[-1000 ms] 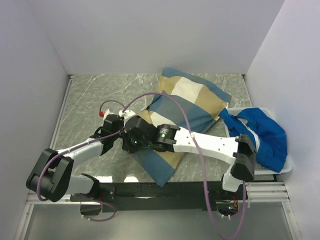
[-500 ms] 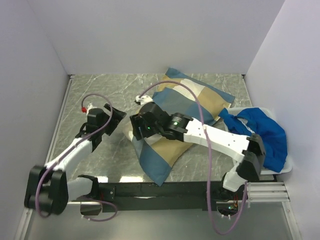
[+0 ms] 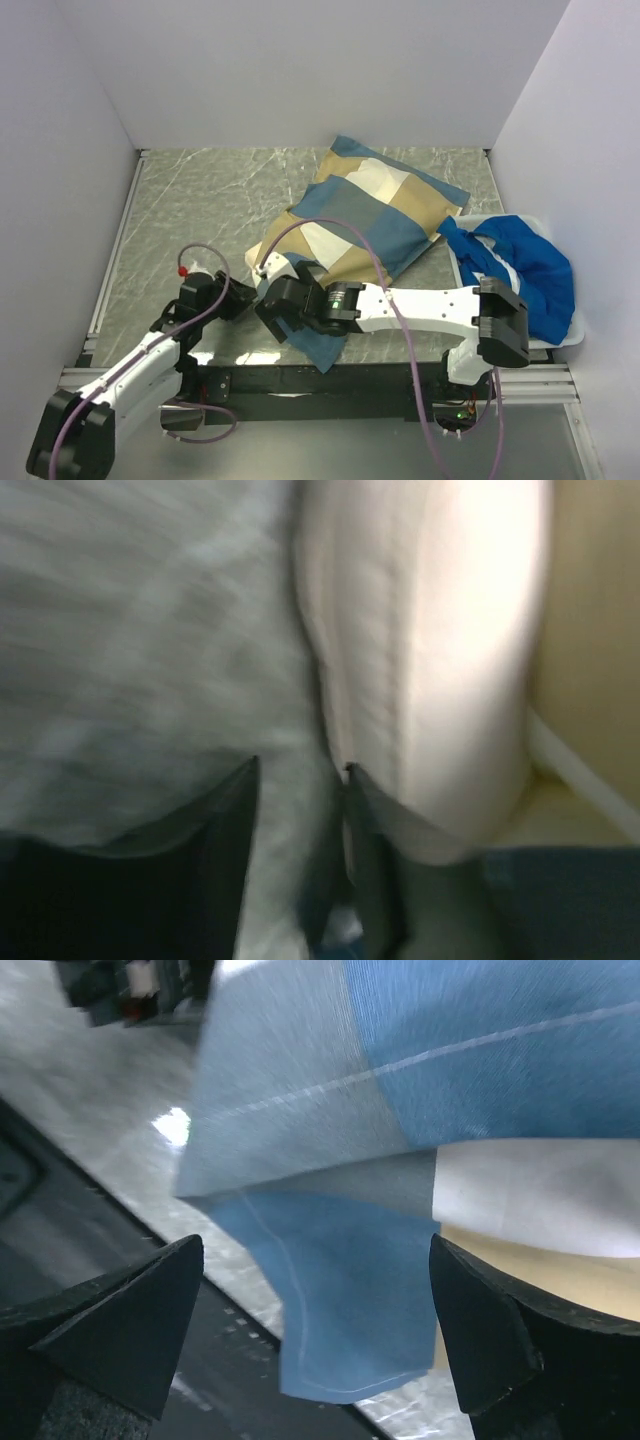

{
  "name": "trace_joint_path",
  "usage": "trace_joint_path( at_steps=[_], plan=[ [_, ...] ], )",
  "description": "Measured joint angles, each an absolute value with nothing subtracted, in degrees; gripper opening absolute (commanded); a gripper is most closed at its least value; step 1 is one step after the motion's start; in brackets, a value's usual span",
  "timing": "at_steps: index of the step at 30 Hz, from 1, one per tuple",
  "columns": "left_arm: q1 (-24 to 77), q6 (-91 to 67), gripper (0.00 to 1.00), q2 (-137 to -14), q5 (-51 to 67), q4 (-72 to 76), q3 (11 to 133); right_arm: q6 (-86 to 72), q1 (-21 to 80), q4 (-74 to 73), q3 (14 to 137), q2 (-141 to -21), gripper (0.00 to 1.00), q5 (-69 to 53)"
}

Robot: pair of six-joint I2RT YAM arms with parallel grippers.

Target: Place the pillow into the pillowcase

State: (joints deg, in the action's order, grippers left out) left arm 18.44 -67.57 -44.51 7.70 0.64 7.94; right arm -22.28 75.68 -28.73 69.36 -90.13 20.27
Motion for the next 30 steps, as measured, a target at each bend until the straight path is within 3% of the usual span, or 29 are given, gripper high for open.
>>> trace_joint_path(
  at_steps=[1,4,14,17,18,21,23,24,25,27,28,30],
  plan=[
    [20.05,-67.66,0.28,-44.71,8.62,1.83,7.97,-22.13,76.09,-28.51,68.95,-90.65,1.00,21.21],
    [25.74,-66.43,0.20,-47.31,11.44,4.43,10.46,-21.76,76.93,-28.14,68.82,-92.75,1.00,25.08],
    [27.97,-61.19,0.16,-50.50,23.14,10.44,19.51,-20.88,77.06,-25.15,66.08,-95.22,0.97,31.75],
    [27.97,-60.27,0.19,-50.89,25.56,10.68,21.15,-20.56,76.93,-24.47,65.93,-95.24,0.72,33.80],
    [27.97,-59.99,0.21,-50.87,25.98,10.66,21.52,-20.49,76.77,-24.25,65.93,-95.24,0.47,34.61],
    [27.97,-59.16,0.30,-50.81,26.63,10.07,22.59,-20.58,75.92,-24.23,65.98,-95.24,0.15,36.82],
    [27.86,-58.98,0.36,-50.70,25.65,9.39,23.05,-20.56,74.85,-24.77,66.00,-94.94,0.03,37.36],
    [27.86,-58.94,0.39,-50.54,25.02,8.45,23.31,-20.51,74.24,-24.95,66.00,-94.63,0.00,37.50],
    [27.86,-58.98,0.56,-50.37,24.14,7.55,23.49,-20.56,73.45,-25.21,66.06,-94.15,0.00,37.41],
    [27.66,-59.24,0.67,-49.84,21.45,4.32,24.03,-20.51,71.85,-26.30,66.50,-92.62,0.00,36.95],
    [27.33,-59.29,0.79,-49.47,20.12,2.55,24.25,-20.51,71.24,-26.70,66.65,-91.64,0.00,36.56],
    [25.47,-60.38,0.86,-47.70,16.45,-1.08,24.16,-20.29,69.38,-27.46,66.74,-88.09,0.00,34.50]
  ],
)
